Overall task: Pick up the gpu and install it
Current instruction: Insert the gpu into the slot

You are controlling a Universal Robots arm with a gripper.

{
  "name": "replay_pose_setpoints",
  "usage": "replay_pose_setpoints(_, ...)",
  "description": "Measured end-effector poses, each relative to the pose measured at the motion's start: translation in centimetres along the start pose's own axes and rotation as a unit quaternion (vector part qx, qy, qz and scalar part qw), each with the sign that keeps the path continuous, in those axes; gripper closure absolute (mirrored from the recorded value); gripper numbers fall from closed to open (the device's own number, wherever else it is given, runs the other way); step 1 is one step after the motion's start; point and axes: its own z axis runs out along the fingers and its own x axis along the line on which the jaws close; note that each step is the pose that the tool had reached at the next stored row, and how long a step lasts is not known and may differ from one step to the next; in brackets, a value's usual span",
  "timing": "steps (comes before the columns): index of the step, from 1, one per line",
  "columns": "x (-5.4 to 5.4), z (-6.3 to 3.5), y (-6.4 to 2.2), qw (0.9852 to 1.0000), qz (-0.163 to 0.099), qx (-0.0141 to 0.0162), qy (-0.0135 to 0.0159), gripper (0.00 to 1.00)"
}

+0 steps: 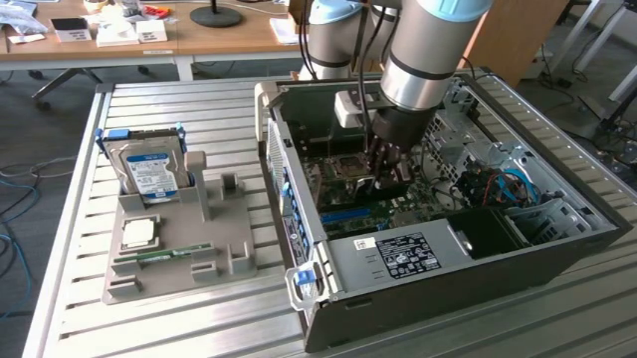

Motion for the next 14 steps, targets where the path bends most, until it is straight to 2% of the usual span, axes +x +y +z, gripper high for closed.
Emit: replay_pose_setpoints(14, 0.09, 0.37, 0.24, 1.0000, 0.000, -0.0001, 0.0001, 0.73)
